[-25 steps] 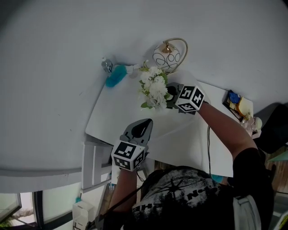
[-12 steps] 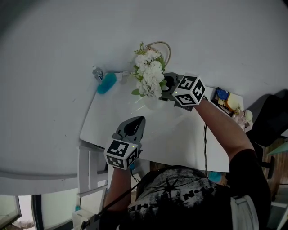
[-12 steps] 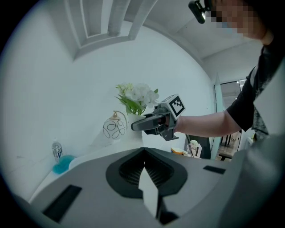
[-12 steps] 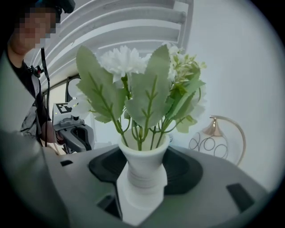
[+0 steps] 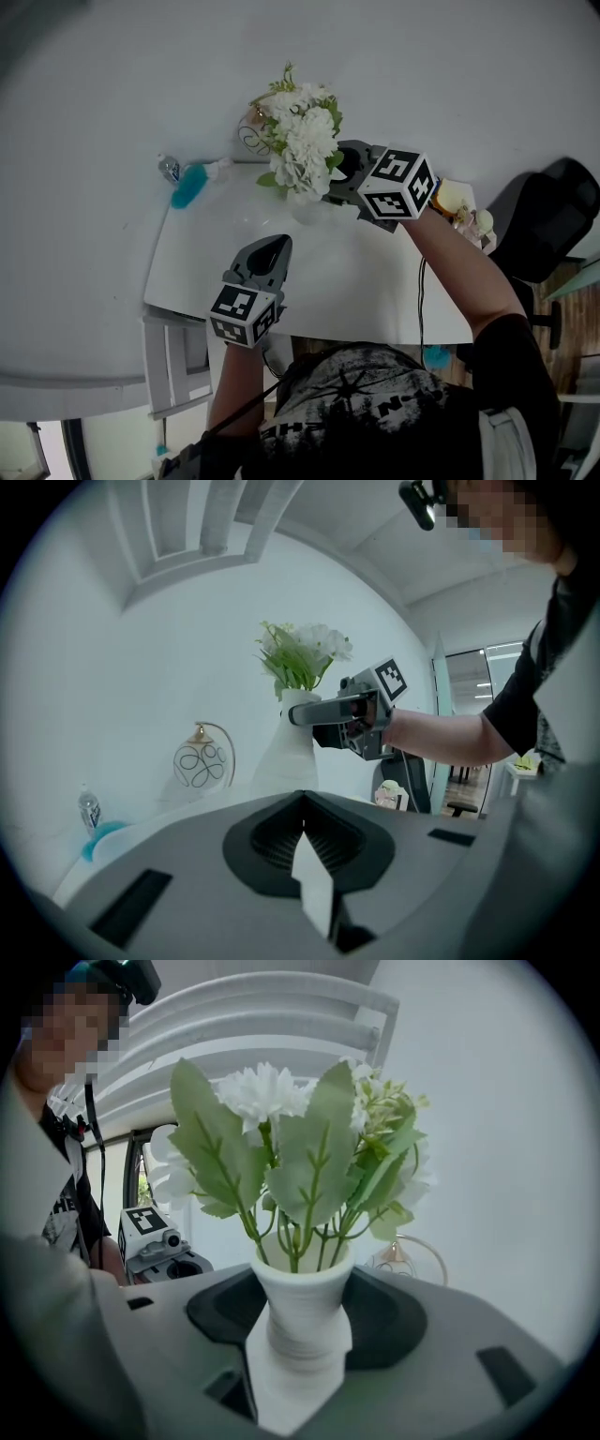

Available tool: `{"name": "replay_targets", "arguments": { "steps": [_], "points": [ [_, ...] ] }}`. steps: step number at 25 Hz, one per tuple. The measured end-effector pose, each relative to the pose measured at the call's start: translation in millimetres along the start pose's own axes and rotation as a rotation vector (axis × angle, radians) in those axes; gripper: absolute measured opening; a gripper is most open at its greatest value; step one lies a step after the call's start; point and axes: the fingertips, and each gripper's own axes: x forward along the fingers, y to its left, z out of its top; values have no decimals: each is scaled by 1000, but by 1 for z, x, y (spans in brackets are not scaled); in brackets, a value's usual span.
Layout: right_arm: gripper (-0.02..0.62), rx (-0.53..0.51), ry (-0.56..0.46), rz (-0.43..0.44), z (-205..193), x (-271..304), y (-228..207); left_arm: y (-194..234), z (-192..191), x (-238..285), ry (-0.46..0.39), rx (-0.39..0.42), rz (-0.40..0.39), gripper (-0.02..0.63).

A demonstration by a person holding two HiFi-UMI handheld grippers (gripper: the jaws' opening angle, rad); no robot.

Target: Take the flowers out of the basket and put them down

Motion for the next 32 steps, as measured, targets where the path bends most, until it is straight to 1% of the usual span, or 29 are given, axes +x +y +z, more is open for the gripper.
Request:
{"name": "replay_targets", "arguments": {
  "steps": [4,7,9,11,14,18,21,26,30,32],
  "points": [
    [258,2,10,-23,4,0,3,5,-10,6,-10,-16,-45,11],
    [258,0,18,-60,4,-9,-1,3,-12,13,-21,-13,-77,11],
    [258,-5,15,-89,1,-32,-5,-12,-9,25,-24,-3,-97,11],
    [258,2,4,-112,-5,-68,-8,-39,-6,38,-20,6,-111,11],
    [258,34,-3,-135,-23,-115,-8,-77,-3,51,-12,18,-112,11],
    [258,50,14,-174,-50,-149,-8,-105,-10,66,2,28,-121,11],
    [258,61,13,-202,-69,-166,-6,-121,-18,74,11,21,-128,11],
    [258,62,16,-241,-105,-186,3,-143,-28,82,-5,10,-129,11],
    [258,55,19,-272,-134,-197,10,-154,-38,87,-24,-9,-123,11],
    [258,56,14,-287,-148,-203,11,-159,-47,92,-20,-24,-121,11]
  ]
}}
